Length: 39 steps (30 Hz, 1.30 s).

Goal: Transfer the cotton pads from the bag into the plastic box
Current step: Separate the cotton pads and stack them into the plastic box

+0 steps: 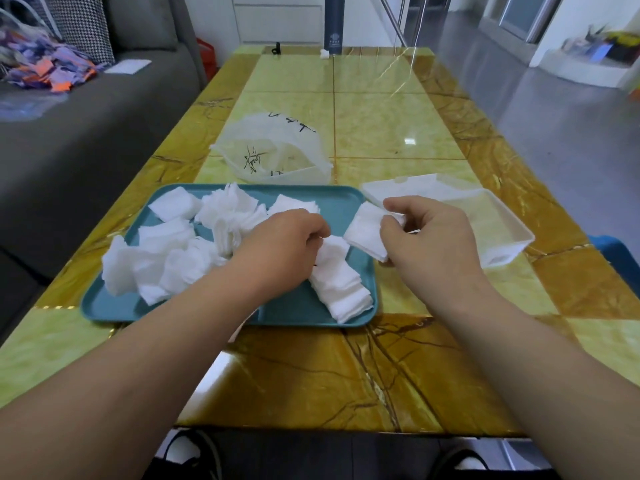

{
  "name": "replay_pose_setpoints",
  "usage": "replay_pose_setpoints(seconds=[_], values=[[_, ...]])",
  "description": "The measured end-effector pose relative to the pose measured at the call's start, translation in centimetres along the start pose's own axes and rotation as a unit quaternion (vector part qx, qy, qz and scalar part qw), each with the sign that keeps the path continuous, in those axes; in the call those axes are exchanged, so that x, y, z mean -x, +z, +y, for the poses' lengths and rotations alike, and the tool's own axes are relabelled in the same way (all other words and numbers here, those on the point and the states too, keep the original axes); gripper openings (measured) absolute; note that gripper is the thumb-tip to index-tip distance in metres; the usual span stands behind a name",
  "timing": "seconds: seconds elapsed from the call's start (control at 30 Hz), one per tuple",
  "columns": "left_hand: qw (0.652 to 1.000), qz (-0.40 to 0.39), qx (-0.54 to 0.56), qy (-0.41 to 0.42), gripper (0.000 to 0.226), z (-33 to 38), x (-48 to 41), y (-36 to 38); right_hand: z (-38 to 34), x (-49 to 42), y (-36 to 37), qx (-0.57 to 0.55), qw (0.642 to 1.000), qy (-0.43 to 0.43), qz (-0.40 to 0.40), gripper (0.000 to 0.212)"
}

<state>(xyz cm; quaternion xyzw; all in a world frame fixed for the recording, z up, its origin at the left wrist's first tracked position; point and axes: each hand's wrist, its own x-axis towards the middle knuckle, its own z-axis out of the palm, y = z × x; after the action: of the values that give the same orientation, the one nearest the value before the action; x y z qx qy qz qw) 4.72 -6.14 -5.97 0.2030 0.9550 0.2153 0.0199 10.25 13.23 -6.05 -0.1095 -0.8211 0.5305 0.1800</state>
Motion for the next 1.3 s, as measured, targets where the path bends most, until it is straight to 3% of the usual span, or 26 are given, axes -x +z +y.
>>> replay_pose_setpoints(seconds=[0.2,0.33,0.4,0.5,0.67,0.73,0.87,0.93,1.1,1.3], values=[[0.992,-0.119,-0.035,0.013,0.057,0.3,-2.2,0.2,0.2,0.0,0.0,0.014,1.0,0.003,-0.001,0.029],[0.984,-0.174,0.018,-0.035,0.045,0.3,-1.8,-0.5,0.1,-0.1,-0.2,0.008,1.0,0.009,-0.002,0.027],[0.984,-0.169,0.04,-0.045,0.027,0.2,-1.5,-0.7,0.0,-0.3,-0.1,0.004,1.0,0.01,0.0,0.026],[0.987,-0.138,0.065,-0.059,0.02,-0.2,-0.8,-1.0,-0.1,-0.3,0.0,-0.011,1.0,0.018,0.0,0.025],[0.986,0.0,0.156,-0.063,0.024,-1.3,0.3,-2.8,-0.4,-0.1,0.2,-0.034,0.999,0.037,-0.002,0.025],[0.971,0.054,0.225,-0.061,0.012,-0.8,0.8,-3.9,-0.6,-0.1,0.2,-0.046,0.998,0.046,-0.001,0.023],[0.904,-0.008,0.426,-0.046,0.008,0.9,2.2,-5.5,-1.4,0.3,0.2,-0.086,0.994,0.067,-0.019,0.017],[0.885,-0.042,0.462,-0.023,0.011,1.4,2.5,-5.2,-1.9,0.5,0.2,-0.13,0.987,0.083,-0.037,0.016],[0.894,-0.027,0.447,-0.023,0.016,1.8,2.4,-3.6,-3.0,0.9,-0.3,-0.21,0.968,0.092,-0.103,0.012],[0.898,-0.004,0.438,-0.037,0.015,1.6,1.8,-3.0,-3.2,0.9,-0.6,-0.152,0.98,0.054,-0.119,0.018]])
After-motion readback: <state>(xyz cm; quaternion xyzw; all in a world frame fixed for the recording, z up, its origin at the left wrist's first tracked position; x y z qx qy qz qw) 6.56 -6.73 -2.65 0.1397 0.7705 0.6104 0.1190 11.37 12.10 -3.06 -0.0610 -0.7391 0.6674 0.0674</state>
